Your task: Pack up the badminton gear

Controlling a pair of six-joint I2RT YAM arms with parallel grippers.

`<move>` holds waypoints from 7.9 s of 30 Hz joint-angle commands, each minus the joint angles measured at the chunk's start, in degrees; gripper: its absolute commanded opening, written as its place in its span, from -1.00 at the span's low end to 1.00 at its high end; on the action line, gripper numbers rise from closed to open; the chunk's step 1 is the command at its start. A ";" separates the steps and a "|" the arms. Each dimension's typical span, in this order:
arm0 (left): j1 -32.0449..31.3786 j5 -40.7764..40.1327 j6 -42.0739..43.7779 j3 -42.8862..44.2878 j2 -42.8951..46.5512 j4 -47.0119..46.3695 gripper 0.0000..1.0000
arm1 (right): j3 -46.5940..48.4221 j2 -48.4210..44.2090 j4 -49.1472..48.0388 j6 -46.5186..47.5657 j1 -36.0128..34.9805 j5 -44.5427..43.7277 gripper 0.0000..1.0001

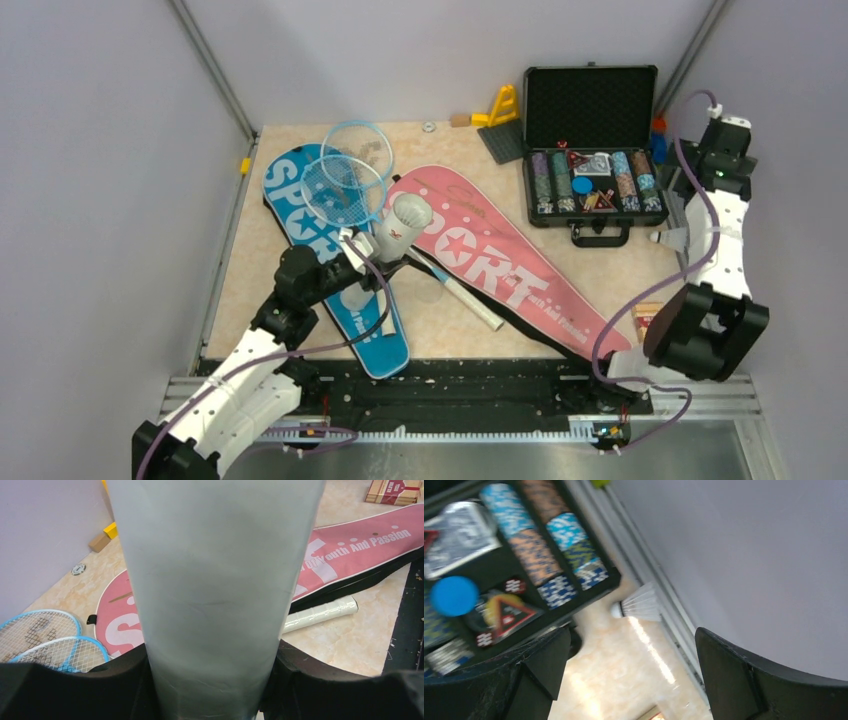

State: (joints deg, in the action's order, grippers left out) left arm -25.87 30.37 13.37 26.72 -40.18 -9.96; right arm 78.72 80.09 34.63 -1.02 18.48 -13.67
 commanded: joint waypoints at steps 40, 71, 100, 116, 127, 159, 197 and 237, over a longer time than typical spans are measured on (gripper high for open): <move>-0.05 -2.67 -0.56 1.10 -1.77 -0.80 -0.42 | -6.49 23.41 -15.35 -9.95 19.24 23.18 -0.69; -0.05 8.77 1.15 2.28 -3.69 0.97 -0.41 | -3.02 -30.95 -32.90 -28.81 -25.20 67.66 -1.00; -0.11 7.65 0.32 3.98 -7.55 0.43 -0.41 | 11.15 -2.67 -12.69 -7.84 -68.66 38.36 -1.00; -0.15 8.80 0.39 2.87 -6.12 -0.87 -0.41 | 15.07 3.40 -6.45 -10.24 -71.06 38.12 -0.62; -0.14 7.27 0.08 2.68 -5.54 -0.69 -0.41 | 20.99 -5.45 -5.02 -3.62 -71.03 29.72 0.24; -0.14 6.66 0.70 1.94 -3.18 0.11 -0.41 | 48.84 20.93 24.24 10.35 -70.96 19.33 0.89; -0.08 -34.86 -16.60 -4.44 12.69 -5.89 -0.42 | -15.58 8.07 -13.39 -34.96 -77.13 0.43 0.19; -0.07 -19.09 -16.76 -5.06 10.47 -7.83 -0.43 | -11.87 8.04 -12.67 -28.52 -80.98 -17.76 -1.00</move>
State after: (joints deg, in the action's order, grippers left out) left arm -25.98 2.55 -4.51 20.95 -29.54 -13.63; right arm 61.98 101.41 20.23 -40.69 -62.52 -32.56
